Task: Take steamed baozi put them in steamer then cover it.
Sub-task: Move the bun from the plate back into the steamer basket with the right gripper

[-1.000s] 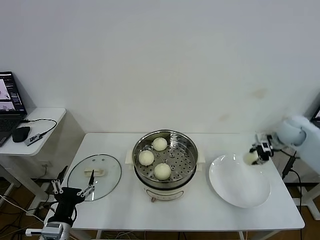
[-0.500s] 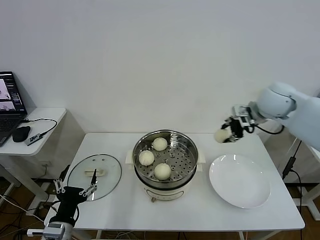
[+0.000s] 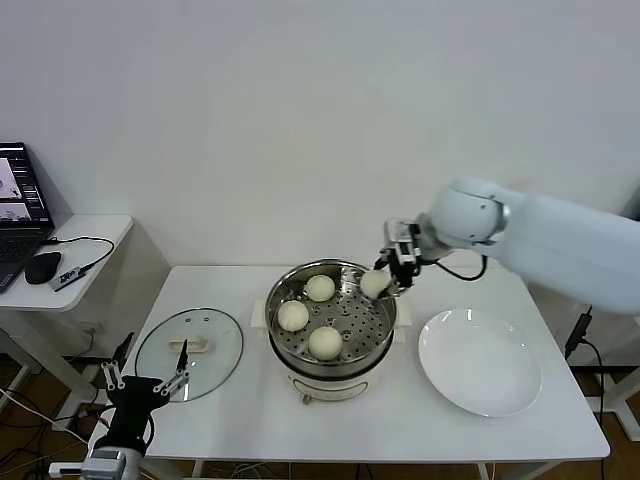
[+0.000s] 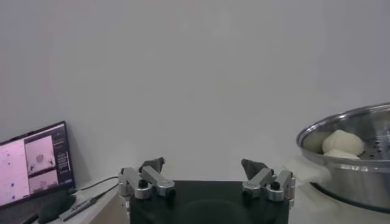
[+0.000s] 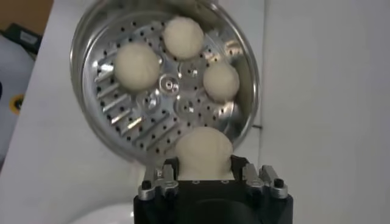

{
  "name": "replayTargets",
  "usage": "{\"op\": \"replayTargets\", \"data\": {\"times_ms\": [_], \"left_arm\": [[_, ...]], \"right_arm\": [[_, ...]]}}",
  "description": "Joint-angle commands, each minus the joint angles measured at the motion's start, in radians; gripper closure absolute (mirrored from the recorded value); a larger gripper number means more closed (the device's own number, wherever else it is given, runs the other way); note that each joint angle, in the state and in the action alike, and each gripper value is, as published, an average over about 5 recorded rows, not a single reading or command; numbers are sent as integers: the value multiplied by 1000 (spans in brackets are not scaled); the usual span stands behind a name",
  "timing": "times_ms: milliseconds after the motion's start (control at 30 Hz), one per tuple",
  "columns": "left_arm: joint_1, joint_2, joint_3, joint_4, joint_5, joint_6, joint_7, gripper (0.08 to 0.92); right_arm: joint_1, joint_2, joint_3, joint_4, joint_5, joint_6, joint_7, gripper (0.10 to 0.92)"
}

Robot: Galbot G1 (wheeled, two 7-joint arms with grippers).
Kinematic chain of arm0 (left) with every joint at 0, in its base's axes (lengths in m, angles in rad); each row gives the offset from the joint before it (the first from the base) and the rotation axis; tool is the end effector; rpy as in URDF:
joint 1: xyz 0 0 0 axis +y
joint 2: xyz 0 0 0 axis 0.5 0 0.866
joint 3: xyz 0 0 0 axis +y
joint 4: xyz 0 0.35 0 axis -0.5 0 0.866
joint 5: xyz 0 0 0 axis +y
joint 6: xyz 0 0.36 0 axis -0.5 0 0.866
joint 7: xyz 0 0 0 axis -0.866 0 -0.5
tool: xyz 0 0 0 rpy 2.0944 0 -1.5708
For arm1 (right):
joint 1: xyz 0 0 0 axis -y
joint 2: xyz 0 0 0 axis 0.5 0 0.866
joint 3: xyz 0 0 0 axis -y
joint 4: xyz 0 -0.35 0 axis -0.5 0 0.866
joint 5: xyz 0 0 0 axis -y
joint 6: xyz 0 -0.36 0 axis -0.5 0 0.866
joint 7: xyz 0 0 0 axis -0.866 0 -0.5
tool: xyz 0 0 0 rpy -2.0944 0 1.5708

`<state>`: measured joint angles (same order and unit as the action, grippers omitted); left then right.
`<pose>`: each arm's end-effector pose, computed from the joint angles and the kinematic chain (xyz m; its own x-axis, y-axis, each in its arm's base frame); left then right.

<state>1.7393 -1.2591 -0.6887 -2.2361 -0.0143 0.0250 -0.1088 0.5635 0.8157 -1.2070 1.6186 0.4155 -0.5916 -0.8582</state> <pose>0.1466 0.0835 -0.2609 -0.9990 -0.0447 0.0006 -0.0421 0.9443 0.3263 0.4875 0.0304 -0.0378 -0.3140 -0.2919 0.9034 -0.9297 -0.0985 -0.3550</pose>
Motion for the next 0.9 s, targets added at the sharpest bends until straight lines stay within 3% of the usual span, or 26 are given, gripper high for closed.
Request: {"op": "replayTargets", "data": {"times_ms": [33,400,900], "left_arm": [[1,-8,-1,4,0,-2,-1,177],[0,-11,-11,12,0,-9,-6,177],[-4,-8,-11,19,-1,-13,-7,177]], "right_arm": [[-117,155,-22,-79,9,-101,85,482],[-189,194,19,-176,-66,-96,94,482],[-211,217,33,-194,-78,-109,105,481]]}}
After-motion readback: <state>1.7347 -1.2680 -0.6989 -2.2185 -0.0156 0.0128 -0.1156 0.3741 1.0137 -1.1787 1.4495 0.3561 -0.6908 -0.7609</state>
